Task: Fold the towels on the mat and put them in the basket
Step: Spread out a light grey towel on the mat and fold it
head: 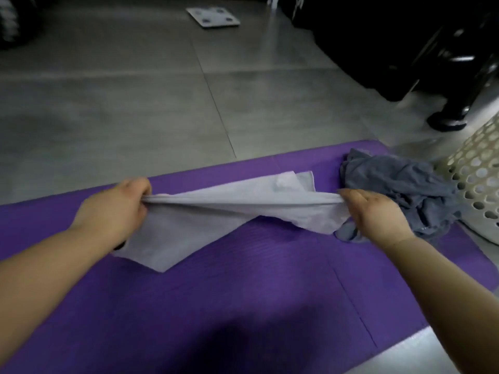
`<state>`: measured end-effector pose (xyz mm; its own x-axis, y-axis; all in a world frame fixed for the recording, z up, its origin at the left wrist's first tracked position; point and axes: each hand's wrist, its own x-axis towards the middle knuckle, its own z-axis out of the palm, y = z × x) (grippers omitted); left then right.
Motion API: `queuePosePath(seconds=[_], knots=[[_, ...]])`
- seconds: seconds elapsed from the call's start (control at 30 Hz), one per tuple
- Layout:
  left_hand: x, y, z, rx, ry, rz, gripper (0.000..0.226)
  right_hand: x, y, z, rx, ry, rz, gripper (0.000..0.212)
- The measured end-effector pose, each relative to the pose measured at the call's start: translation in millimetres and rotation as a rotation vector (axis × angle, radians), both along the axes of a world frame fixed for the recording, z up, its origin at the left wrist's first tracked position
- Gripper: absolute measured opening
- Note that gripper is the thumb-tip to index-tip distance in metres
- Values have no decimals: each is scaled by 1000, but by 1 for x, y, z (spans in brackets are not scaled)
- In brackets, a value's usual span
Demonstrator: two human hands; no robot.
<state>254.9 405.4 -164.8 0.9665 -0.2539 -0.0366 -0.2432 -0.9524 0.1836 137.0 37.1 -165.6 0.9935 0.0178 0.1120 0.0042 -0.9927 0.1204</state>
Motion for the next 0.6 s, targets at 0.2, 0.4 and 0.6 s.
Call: queuePosePath(seconds=[0.2,0.4,0.6], knots=[[34,95,76,-195,-182,218,29,80,72,113,79,-64,7,40],[33,165,139,-205,-321,370,30,122,129,156,94,7,87,29],[25,226,159,-542,-478,382,20,121,159,168,251,-354,257,23]])
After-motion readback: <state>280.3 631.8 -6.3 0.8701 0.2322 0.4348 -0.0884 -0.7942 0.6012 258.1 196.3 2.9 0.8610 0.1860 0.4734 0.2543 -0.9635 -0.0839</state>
